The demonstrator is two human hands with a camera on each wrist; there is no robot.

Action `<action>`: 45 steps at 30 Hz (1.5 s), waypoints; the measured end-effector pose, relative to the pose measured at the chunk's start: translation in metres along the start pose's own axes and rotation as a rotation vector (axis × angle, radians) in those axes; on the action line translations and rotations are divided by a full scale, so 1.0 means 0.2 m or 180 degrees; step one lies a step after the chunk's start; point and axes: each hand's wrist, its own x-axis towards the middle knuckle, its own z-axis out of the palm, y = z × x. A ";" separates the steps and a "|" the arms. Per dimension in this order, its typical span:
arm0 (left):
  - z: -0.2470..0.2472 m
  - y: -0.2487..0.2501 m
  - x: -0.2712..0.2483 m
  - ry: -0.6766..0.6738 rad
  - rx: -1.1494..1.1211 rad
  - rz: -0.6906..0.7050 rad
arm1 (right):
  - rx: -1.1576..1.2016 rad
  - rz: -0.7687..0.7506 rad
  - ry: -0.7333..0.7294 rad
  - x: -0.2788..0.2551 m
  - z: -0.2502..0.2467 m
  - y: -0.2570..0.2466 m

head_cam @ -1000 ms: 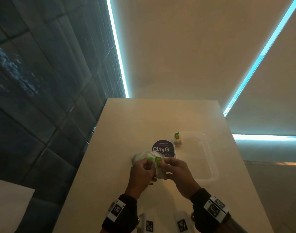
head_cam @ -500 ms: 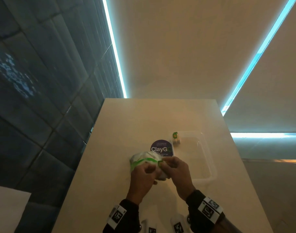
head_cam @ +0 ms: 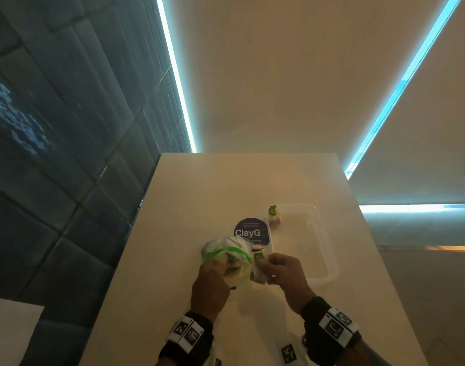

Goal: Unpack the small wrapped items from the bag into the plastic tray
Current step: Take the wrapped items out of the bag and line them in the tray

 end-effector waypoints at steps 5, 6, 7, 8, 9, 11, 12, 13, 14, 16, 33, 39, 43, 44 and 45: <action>0.00 0.07 0.05 -0.0164 0.0305 0.0293 | -0.0078 0.0042 -0.0029 -0.01 0.00 0.01; 0.00 0.08 0.06 -0.0183 0.0333 0.0328 | -0.0104 0.0031 -0.0012 -0.01 0.00 0.01; 0.01 0.09 0.08 -0.0204 0.0392 0.0366 | -0.0129 0.0020 0.0000 -0.02 0.00 0.01; 0.01 0.10 0.09 -0.0189 0.0492 0.0421 | -0.0149 0.0012 0.0011 -0.02 -0.01 0.02; 0.01 0.11 0.11 -0.0171 0.0603 0.0466 | -0.0166 0.0008 0.0020 -0.03 -0.02 0.02; 0.02 0.13 0.14 -0.0112 0.0746 0.0519 | -0.0191 0.0014 0.0030 -0.04 -0.03 0.01; 0.03 0.13 0.15 -0.0130 0.0784 0.0504 | -0.0203 0.0017 0.0036 -0.04 -0.04 0.01; 0.04 0.13 0.16 -0.0167 0.0790 0.0497 | -0.0212 0.0016 0.0047 -0.05 -0.05 0.01; 0.04 0.13 0.17 -0.0205 0.0780 0.0497 | -0.0217 0.0018 0.0059 -0.05 -0.05 0.01; 0.05 0.14 0.18 -0.0208 0.0799 0.0505 | -0.0231 0.0036 0.0072 -0.06 -0.06 0.01; -0.08 0.05 0.08 -0.0294 -0.2209 -0.0811 | 0.0101 0.0110 -0.0118 -0.07 0.01 0.02; -0.19 0.02 0.00 -0.0362 -0.3302 -0.0840 | 0.0146 0.0266 -0.0397 -0.05 0.06 0.00; -0.25 0.03 -0.03 -0.0251 -0.3397 -0.0578 | 0.0226 0.0341 -0.0736 -0.05 0.09 -0.02; -0.26 0.03 -0.04 -0.0225 -0.3401 -0.0531 | 0.0241 0.0340 -0.0808 -0.06 0.10 -0.03; -0.26 0.03 -0.04 -0.0207 -0.3391 -0.0480 | 0.0248 0.0328 -0.0846 -0.06 0.10 -0.03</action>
